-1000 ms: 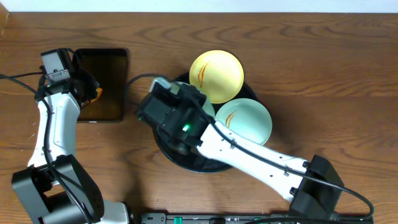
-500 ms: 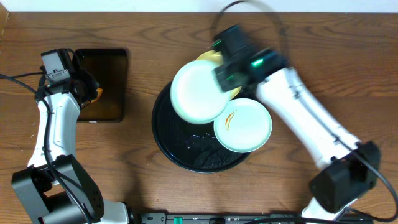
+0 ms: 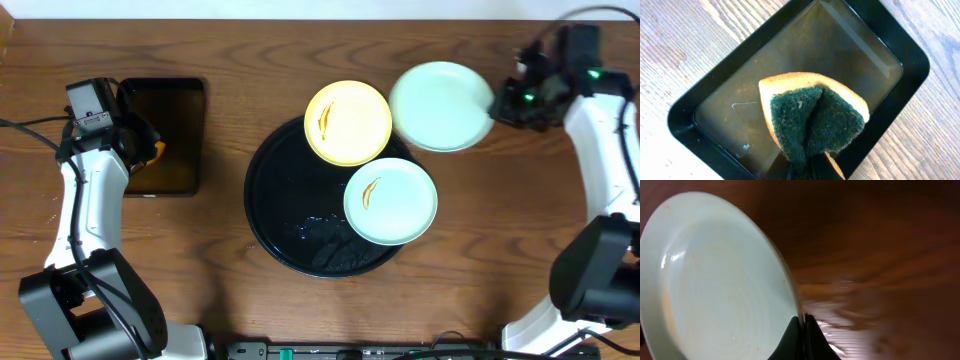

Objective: Clean dirty plates on tray and stack at the side
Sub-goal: 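Lift the cleaned light-blue plate with the right gripper, set it right, then move the right gripper to the yellow plate rim and grip it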

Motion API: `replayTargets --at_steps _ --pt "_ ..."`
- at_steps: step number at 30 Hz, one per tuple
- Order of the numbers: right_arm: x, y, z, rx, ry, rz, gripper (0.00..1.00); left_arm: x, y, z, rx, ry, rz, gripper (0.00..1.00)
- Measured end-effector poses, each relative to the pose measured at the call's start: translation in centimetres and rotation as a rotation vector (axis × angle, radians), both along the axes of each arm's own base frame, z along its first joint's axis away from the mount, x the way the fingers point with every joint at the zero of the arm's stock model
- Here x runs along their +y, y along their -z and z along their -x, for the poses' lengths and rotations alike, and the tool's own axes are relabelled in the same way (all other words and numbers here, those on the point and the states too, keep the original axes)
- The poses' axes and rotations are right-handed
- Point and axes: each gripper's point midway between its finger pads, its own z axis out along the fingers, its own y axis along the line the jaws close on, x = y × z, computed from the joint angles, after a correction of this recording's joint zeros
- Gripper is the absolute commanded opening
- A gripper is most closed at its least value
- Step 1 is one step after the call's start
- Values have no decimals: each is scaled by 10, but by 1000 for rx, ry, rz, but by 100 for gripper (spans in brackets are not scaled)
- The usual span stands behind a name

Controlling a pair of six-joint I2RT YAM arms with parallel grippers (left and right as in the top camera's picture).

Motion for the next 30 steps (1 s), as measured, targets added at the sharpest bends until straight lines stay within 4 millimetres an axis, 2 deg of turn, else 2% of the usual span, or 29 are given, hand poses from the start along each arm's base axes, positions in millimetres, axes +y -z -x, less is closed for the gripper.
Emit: replayTargets --at_steps 2,4,9,11,12,14,15,16,19,22,25,27,30 --pt "-26 14 3 13 80 30 1 0 0 0 0 0 0 8" --pt "-41 27 5 22 130 55 1 0 0 0 0 0 0 8" --pt "-46 54 15 53 161 74 1 0 0 0 1 0 0 8" --pt "-45 59 18 63 170 70 15 0 0 0 1 0 0 8" --pt "-46 61 19 68 179 67 30 0 0 0 1 0 0 8" --pt "-45 61 19 71 187 63 50 0 0 0 1 0 0 8" --pt "-45 61 19 71 190 59 56 0 0 0 1 0 0 8" --pt "-44 61 20 73 190 54 57 0 0 0 2 0 0 8" --pt "-35 62 22 87 173 26 54 0 0 0 1 0 0 8" --pt "-19 61 26 106 137 -16 54 0 0 0 1 0 0 8" --pt "3 54 31 140 82 -37 60 0 0 0 1 0 0 8" --pt "19 42 31 146 31 -31 61 0 0 0 2 0 0 8" --pt "48 10 24 124 -57 17 62 0 0 0 2 0 1 8"
